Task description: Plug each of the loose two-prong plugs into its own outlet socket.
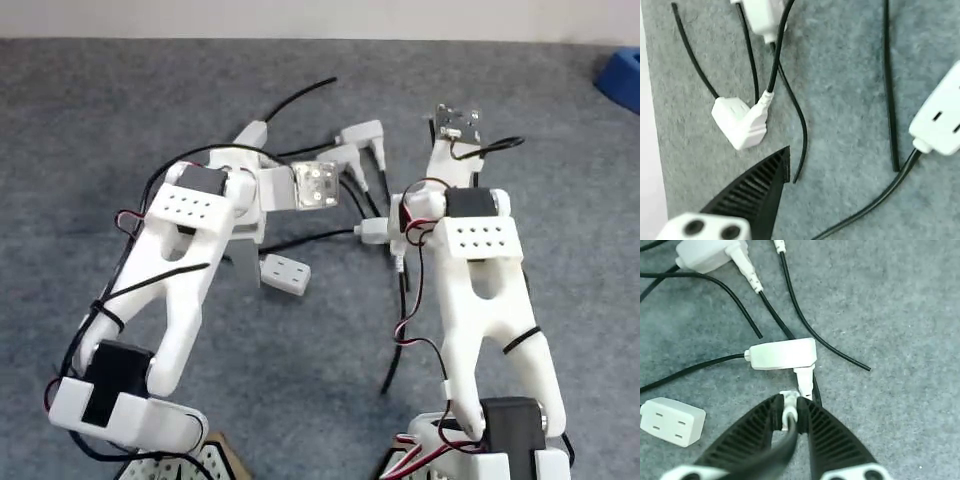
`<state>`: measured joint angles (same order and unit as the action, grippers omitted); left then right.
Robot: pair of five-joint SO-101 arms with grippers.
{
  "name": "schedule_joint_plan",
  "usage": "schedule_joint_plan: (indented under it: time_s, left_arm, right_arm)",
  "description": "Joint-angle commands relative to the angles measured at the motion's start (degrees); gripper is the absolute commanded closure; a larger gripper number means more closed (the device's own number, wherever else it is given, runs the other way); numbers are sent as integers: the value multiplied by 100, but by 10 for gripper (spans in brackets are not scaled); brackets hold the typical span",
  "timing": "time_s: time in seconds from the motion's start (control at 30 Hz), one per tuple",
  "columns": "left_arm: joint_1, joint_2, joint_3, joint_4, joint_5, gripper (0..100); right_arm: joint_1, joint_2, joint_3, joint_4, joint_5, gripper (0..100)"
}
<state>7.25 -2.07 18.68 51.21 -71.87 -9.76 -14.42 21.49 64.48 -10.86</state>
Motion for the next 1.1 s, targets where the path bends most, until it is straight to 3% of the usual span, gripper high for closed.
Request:
schedule_joint_plan:
  time_s: [0.0,0.23,0.5,0.73,0.93,1.07]
  left_arm:
    - [488,-268,207,-35,97,399]
    - [875,426,418,-976,396,399]
    - [664,1578,-259,-1037,413,399]
    - [611,1508,-365,-1029,404,405]
    - [382,1710,-400,-1037,387,575]
    - [-207,1393,-778,-862,378,638]
  right_arm:
    - [-215,-48,-233,4,53,992]
    - [13,-48,-268,13,62,992]
    - [277,-101,-277,22,79,992]
    - [286,-110,-286,22,79,992]
    - [277,-110,-286,22,167,992]
    - [277,-101,-286,22,211,992]
